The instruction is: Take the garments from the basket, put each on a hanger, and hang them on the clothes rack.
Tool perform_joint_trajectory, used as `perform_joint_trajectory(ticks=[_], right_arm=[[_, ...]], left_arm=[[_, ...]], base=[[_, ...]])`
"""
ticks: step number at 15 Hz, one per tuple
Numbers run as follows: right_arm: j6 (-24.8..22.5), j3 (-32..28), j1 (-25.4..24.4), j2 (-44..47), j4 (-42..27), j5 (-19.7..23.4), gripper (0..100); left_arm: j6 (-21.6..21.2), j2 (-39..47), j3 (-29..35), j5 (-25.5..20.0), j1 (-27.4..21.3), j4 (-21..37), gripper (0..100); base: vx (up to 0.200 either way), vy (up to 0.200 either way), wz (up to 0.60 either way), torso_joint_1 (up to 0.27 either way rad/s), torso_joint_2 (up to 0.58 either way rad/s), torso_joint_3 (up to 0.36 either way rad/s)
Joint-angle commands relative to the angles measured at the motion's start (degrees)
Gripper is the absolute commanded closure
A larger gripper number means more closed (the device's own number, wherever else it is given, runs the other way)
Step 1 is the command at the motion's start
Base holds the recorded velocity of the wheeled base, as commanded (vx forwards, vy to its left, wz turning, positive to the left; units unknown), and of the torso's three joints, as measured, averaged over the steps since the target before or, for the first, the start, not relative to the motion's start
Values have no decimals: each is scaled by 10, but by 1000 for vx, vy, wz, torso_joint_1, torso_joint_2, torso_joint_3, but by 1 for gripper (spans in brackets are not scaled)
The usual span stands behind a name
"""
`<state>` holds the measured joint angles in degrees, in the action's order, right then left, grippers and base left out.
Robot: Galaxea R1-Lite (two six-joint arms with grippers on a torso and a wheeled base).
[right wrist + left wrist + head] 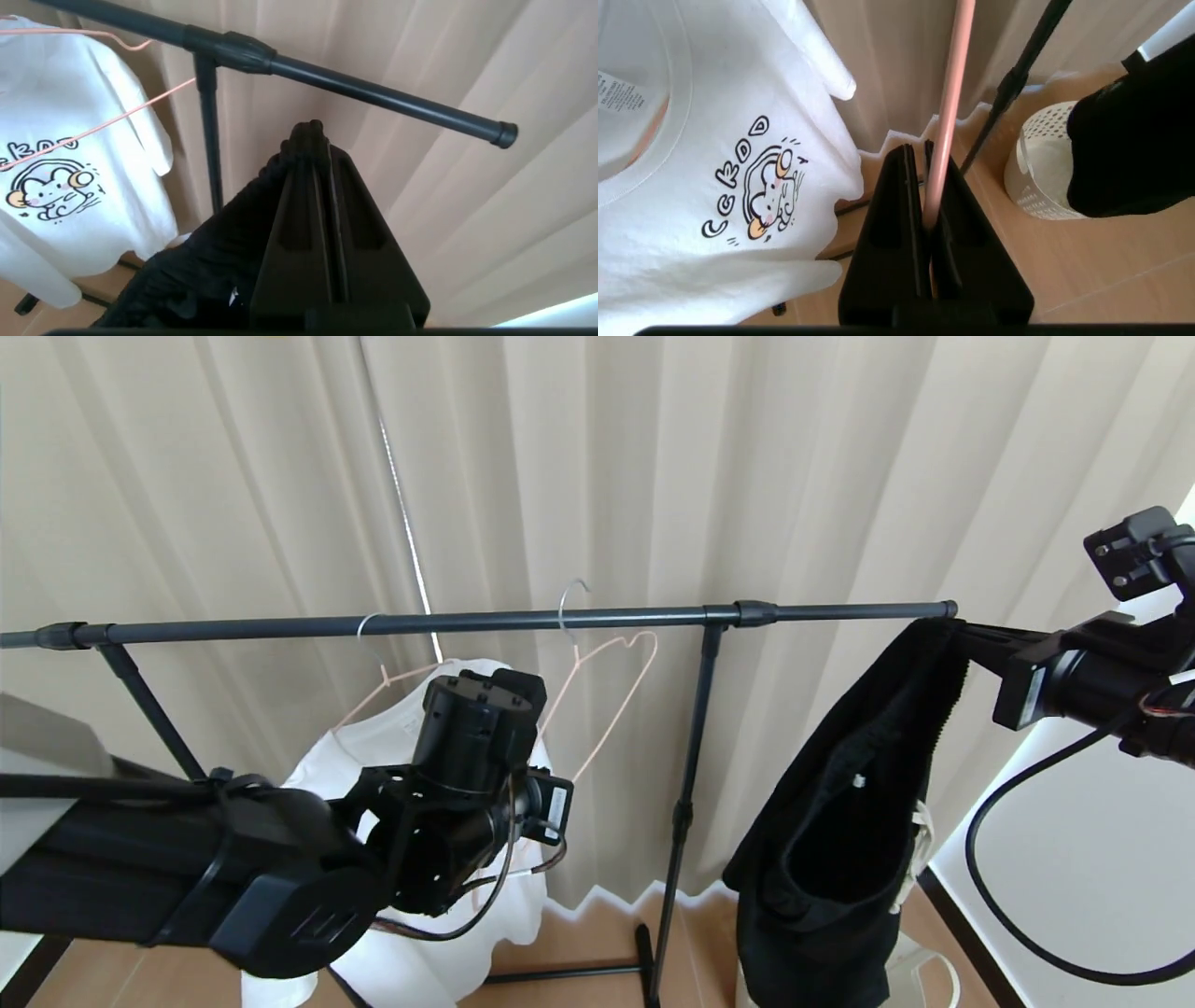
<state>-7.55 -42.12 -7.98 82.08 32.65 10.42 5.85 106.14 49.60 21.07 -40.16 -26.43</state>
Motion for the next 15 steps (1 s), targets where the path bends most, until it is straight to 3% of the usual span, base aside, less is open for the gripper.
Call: perform_joint_trajectory(ticks=[1,4,6,8,12,15], right_arm=[[0,7,-83,-10,0,-80,100],[13,24,-155,-6,4,-169,100],[17,27,-160,12,26,-204,100],[10,30,-164,14,55,-227,100],[9,30,-164,5,56,-242,100],[8,27,-176,7,57,-280,100]], left_arm=[[-20,-81,-105,-55,-5,-50,100],[-22,-88,-182,-86,-15,-110,100],[-48,-88,-207,-87,-14,-156,100],[-60,-84,-217,-93,-15,-180,100],[-66,-85,-230,-101,-14,-206,100],[-67,-86,-246,-101,-16,-241,100]], base=[[0,0,0,0,0,0],[0,0,0,0,0,0],[0,0,0,0,0,0],[0,0,0,0,0,0],[0,0,0,0,0,0],[0,0,0,0,0,0]])
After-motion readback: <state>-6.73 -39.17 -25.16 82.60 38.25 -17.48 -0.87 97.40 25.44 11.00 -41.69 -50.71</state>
